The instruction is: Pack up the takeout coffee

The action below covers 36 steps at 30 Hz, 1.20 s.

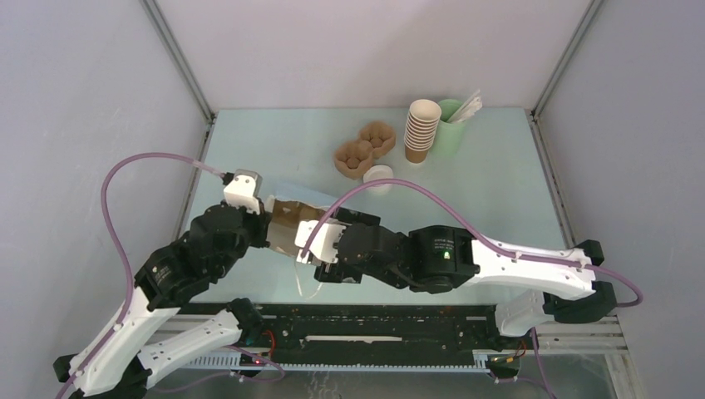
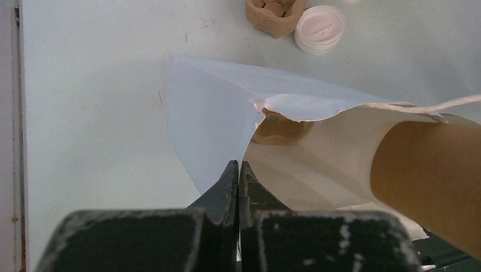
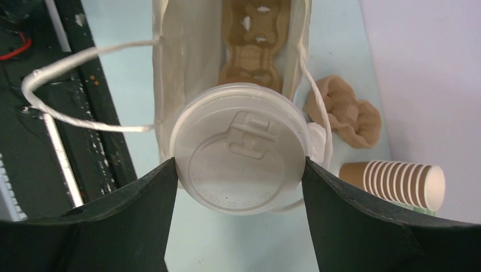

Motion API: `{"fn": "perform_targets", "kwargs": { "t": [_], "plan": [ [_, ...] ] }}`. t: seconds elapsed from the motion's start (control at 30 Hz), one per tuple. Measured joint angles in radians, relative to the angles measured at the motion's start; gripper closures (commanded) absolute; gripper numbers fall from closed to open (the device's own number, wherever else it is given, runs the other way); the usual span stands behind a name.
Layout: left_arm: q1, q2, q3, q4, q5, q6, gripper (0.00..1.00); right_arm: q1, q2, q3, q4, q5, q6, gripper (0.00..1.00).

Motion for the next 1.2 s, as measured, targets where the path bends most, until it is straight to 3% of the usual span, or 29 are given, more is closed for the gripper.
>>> {"fn": "perform_targets", "kwargs": {
  "t": [0.4, 0.77, 1.2],
  "plan": [
    [0.000, 0.025, 0.040, 0.003, 0.017, 0.034, 1.00, -0.022, -0.098, -0.126, 0.040, 0.005, -0.066, 0.36],
    [0.000, -0.035, 0.003, 0.077, 0.119, 0.055, 1.00, -0.058, -0.027, -0.153, 0.177, -0.105, -0.149, 0.36],
    [0.000, -0.050, -0.068, 0.109, 0.167, 0.056, 1.00, -0.058, 0.050, -0.232, 0.245, -0.006, -0.151, 0.36]
  ]
}}
